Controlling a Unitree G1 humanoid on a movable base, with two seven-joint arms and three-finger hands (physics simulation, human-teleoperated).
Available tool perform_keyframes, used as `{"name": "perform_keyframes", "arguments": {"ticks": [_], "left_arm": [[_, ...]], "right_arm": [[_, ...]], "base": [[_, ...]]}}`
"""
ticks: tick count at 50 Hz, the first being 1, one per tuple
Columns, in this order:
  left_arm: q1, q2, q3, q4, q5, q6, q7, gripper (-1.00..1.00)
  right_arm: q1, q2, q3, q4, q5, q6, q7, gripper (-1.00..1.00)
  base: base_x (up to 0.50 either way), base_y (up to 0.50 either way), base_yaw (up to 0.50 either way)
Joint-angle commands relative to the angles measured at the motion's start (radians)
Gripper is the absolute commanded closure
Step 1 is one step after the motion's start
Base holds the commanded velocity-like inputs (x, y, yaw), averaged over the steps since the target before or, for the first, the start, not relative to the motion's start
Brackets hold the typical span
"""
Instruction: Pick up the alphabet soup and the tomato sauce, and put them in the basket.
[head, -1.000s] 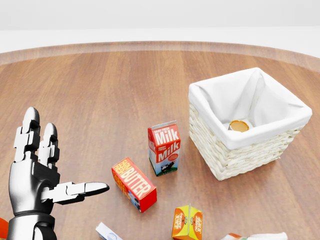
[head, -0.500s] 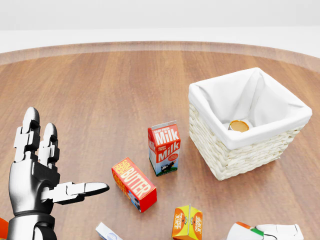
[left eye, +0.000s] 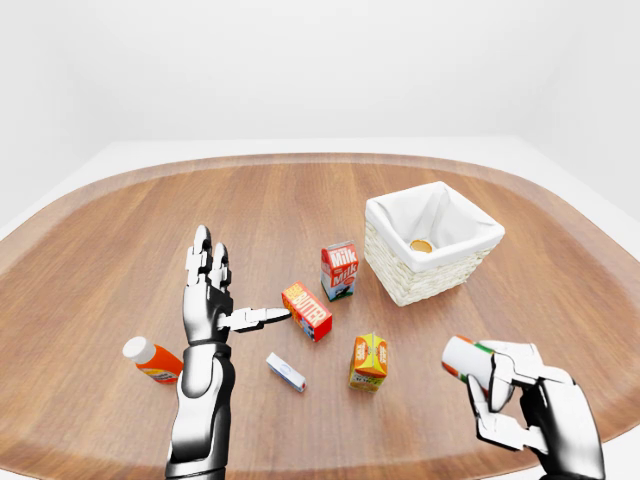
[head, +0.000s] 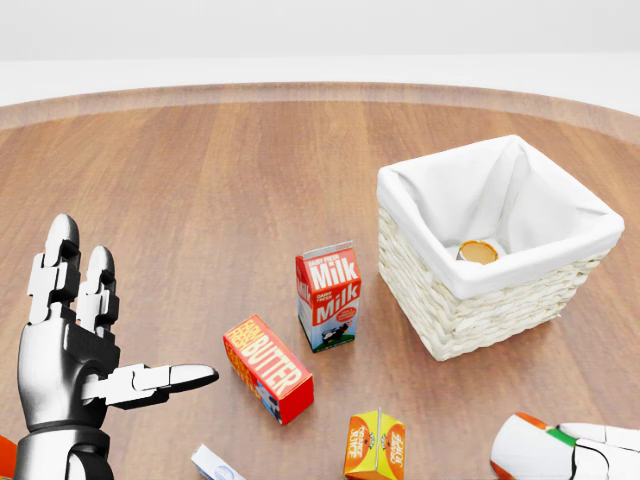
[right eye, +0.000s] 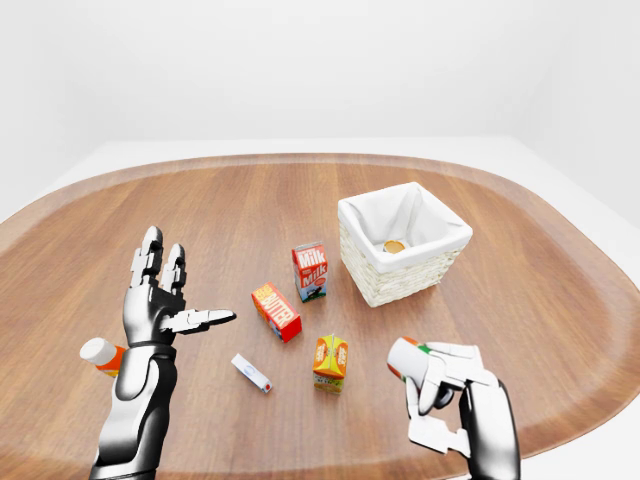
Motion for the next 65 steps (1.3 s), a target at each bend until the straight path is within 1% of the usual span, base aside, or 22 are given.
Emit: {"name": "perform_keyframes", "arguments": {"ticks": [1, 17, 30, 39, 43, 47, 53, 55, 58, 60, 61, 63, 65], "left_arm": [[-0.002, -0.001, 0.001, 0.002, 0.000, 0.000, 0.001, -1.00], [-0.002, -0.001, 0.001, 0.002, 0.000, 0.000, 0.000, -1.00], [-0.003, -0.001, -0.001, 0.013, -0.003, 0.000, -0.003, -1.00], [-0.006, 0.001, 0.001, 0.017, -0.004, 0.000, -0.005, -1.00], [-0.004, 0.000, 0.001, 0.027, -0.004, 0.000, -0.009, -1.00], [-0.002, 0.000, 0.000, 0.007, -0.003, 0.000, -0.005, -1.00], [0.001, -0.002, 0.000, 0.016, -0.003, 0.000, -0.008, -1.00], [-0.004, -0.001, 0.000, 0.012, -0.003, 0.000, -0.005, -1.00], [0.000, -0.001, -0.002, 0.010, -0.002, 0.000, -0.005, -1.00], [0.002, -0.002, -0.002, 0.017, -0.002, 0.000, -0.007, -1.00], [0.000, -0.001, -0.002, 0.009, -0.002, 0.000, -0.005, -1.00], [0.000, -0.001, -0.001, 0.004, -0.003, 0.000, -0.004, -1.00], [0.002, -0.003, -0.002, 0.018, -0.001, 0.000, -0.007, -1.00]], "right_arm": [[-0.051, 0.000, -0.045, -0.025, -0.073, 0.000, -0.021, 1.00], [-0.097, 0.000, 0.012, -0.130, -0.176, 0.000, -0.095, 1.00], [-0.168, -0.098, 0.100, -0.199, -0.292, 0.000, -0.172, 1.00], [-0.205, -0.178, 0.166, -0.218, -0.404, 0.000, -0.259, 1.00], [-0.229, -0.201, 0.185, -0.242, -0.437, 0.000, -0.267, 1.00], [-0.241, -0.219, 0.227, -0.265, -0.496, 0.000, -0.280, 1.00], [-0.302, -0.256, 0.272, -0.285, -0.577, 0.000, -0.278, 1.00], [-0.302, -0.267, 0.279, -0.278, -0.595, 0.000, -0.299, 1.00], [-0.310, -0.276, 0.299, -0.279, -0.614, 0.000, -0.300, 1.00], [-0.331, -0.285, 0.309, -0.280, -0.633, 0.000, -0.293, 1.00], [-0.360, -0.289, 0.315, -0.280, -0.658, 0.000, -0.280, 1.00], [-0.367, -0.297, 0.323, -0.268, -0.671, 0.000, -0.290, 1.00], [-0.380, -0.299, 0.337, -0.279, -0.680, 0.000, -0.276, 1.00]], "base": [[0.00, 0.00, 0.00], [0.00, 0.00, 0.00], [0.00, 0.00, 0.00], [0.00, 0.00, 0.00], [0.00, 0.00, 0.00], [0.00, 0.00, 0.00], [0.00, 0.00, 0.00], [0.00, 0.00, 0.00], [0.00, 0.00, 0.00], [0.00, 0.00, 0.00], [0.00, 0.00, 0.00], [0.00, 0.00, 0.00], [0.00, 0.00, 0.00]]}}
